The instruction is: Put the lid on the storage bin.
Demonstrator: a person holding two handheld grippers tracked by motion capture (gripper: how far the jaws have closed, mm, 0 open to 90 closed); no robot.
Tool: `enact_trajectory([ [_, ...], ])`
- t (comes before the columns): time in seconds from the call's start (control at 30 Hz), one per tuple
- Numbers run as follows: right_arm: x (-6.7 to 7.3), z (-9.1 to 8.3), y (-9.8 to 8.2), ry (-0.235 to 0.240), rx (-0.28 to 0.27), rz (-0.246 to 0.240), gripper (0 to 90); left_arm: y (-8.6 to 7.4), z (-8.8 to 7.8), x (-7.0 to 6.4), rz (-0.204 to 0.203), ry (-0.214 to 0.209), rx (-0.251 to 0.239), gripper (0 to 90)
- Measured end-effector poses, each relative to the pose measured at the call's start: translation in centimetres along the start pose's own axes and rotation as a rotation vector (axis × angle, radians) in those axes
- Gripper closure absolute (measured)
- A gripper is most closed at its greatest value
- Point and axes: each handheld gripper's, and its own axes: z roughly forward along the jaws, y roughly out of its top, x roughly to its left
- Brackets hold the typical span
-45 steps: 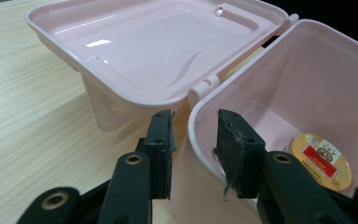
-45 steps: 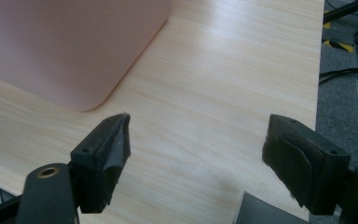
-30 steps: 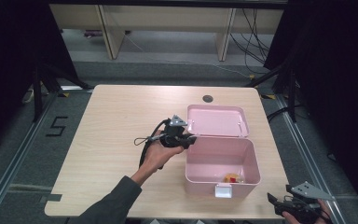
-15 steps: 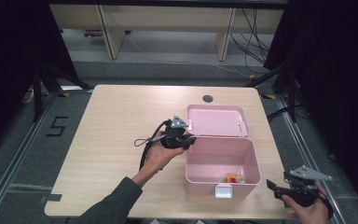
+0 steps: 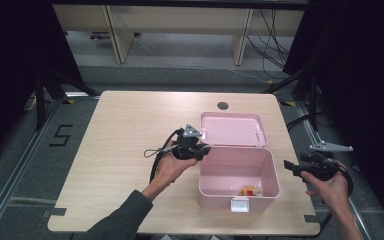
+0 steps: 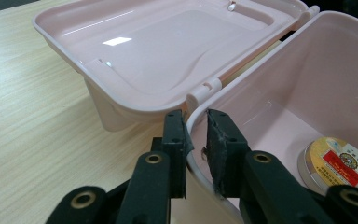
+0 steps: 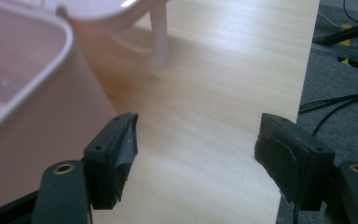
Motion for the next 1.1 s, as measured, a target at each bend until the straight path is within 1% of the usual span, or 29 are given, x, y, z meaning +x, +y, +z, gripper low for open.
enact_trajectory([
  [0.03, 0.0, 0.0, 0.0, 0.000, 0.000, 0.000, 30.0, 0.0, 0.0, 0.0, 0.000, 0.000, 0.000, 77.5],
  [0.07, -0.6, 0.4, 1.0, -0.004, -0.021, -0.025, 30.4, 0.0, 0.0, 0.0, 0.002, 0.000, -0.002, 77.5],
  [0.1, -0.6, 0.4, 1.0, -0.004, -0.021, -0.025, 30.4, 0.0, 0.0, 0.0, 0.002, 0.000, -0.002, 77.5],
  [0.13, -0.5, 0.5, 2.0, -0.013, 0.014, 0.013, 31.3, 0.0, 0.0, 0.0, 0.001, -0.003, -0.003, 77.5],
  [0.17, -0.5, 0.5, 2.0, -0.013, 0.014, 0.013, 31.3, 0.0, 0.0, 0.0, 0.001, -0.006, -0.003, 77.5],
  [0.2, -0.8, 1.0, 3.2, -0.025, 0.014, -0.024, 31.8, 0.0, 0.0, 0.0, 0.001, 0.001, -0.006, 77.5],
  [0.23, -0.8, 1.0, 3.2, -0.025, 0.014, -0.024, 31.8, 0.0, 0.0, 0.0, 0.001, -0.003, -0.003, 77.5],
  [0.3, -0.4, 1.2, 4.2, -0.024, 0.045, 0.021, 33.4, 0.0, 0.0, 0.0, 0.001, -0.006, -0.003, 77.5],
  [0.37, -0.4, 1.9, 5.1, -0.024, 0.022, 0.009, 33.4, 0.0, 0.0, 0.0, 0.002, -0.003, -0.003, 77.5],
  [0.4, -0.2, 2.0, 6.1, -0.022, 0.058, 0.028, 33.9, 0.0, 0.0, 0.0, 0.002, -0.005, -0.003, 77.5],
  [0.43, -0.2, 2.0, 6.1, -0.022, 0.058, 0.028, 33.9, 0.0, 0.0, 0.0, 0.002, -0.005, -0.003, 77.5],
  [0.47, -0.4, 2.2, 6.3, -0.026, 0.051, -0.003, 34.7, 0.0, 0.0, 0.0, -0.001, 0.001, -0.003, 77.5],
  [0.5, -0.3, 2.4, 6.8, -0.035, 0.051, -0.001, 35.0, 0.0, 0.0, 0.0, 0.000, 0.001, -0.003, 77.5],
  [0.53, -0.3, 2.6, 7.7, -0.040, 0.064, 0.002, 35.2, 0.0, 0.0, 0.0, 0.003, -0.006, -0.003, 77.5],
  [0.57, -0.3, 2.6, 7.7, -0.040, 0.064, 0.002, 35.2, 0.0, 0.0, 0.0, 0.002, -0.005, -0.004, 77.5],
  [0.63, -0.3, 2.9, 8.6, -0.043, 0.071, 0.002, 36.6, 0.0, 0.0, 0.0, 0.000, -0.002, -0.004, 77.5],
  [0.67, -0.3, 3.4, 9.2, -0.049, 0.072, 0.009, 36.8, 0.0, 0.0, 0.0, -0.003, -0.004, -0.006, 77.5],
  [0.7, -0.3, 3.4, 9.2, -0.049, 0.072, 0.009, 36.8, 0.0, 0.0, 0.0, -0.003, -0.004, -0.006, 77.5],
  [0.73, -0.2, 3.9, 10.0, -0.043, 0.082, 0.014, 38.2, 0.0, 0.0, 0.0, -0.001, -0.002, -0.007, 77.5],
  [0.8, -0.2, 4.0, 10.2, -0.049, 0.083, 0.003, 38.4, -0.1, 0.0, 0.0, 0.002, 0.000, -0.006, 77.5],
  [0.83, -0.2, 4.5, 10.6, -0.055, 0.079, 0.007, 38.9, -0.1, 0.0, 0.0, 0.002, 0.000, -0.006, 77.5],
  [0.87, -0.1, 5.0, 11.1, -0.047, 0.098, 0.008, 39.9, -0.1, 0.0, 0.0, 0.001, -0.003, -0.006, 77.5],
  [0.9, -0.1, 5.0, 11.1, -0.047, 0.098, 0.008, 39.9, -0.1, 0.0, 0.0, 0.001, -0.003, -0.006, 77.5],
  [0.93, -0.1, 5.8, 11.5, -0.049, 0.115, 0.014, 40.7, -0.1, 0.0, -0.1, 0.000, 0.004, -0.011, 77.5],
  [0.97, -0.1, 5.8, 11.5, -0.049, 0.115, 0.014, 40.7, -0.1, 0.0, 0.0, 0.001, 0.003, -0.009, 77.5],
  [1.0, -0.2, 6.6, 11.7, -0.038, 0.115, 0.005, 41.4, -0.1, 0.0, 0.0, 0.001, 0.000, -0.008, 77.5],
  [1.03, 0.1, 6.9, 11.8, -0.013, 0.108, 0.042, 41.5, -0.1, 0.0, 0.0, 0.001, 0.000, -0.008, 77.5],
  [1.07, 0.3, 7.2, 11.8, -0.037, 0.102, 0.049, 42.4, -0.1, 0.0, 0.0, 0.001, -0.001, -0.009, 77.5],
  [1.1, 0.3, 7.2, 11.8, -0.037, 0.102, 0.049, 42.4, -0.1, 0.0, 0.0, 0.001, -0.001, -0.009, 77.4],
])
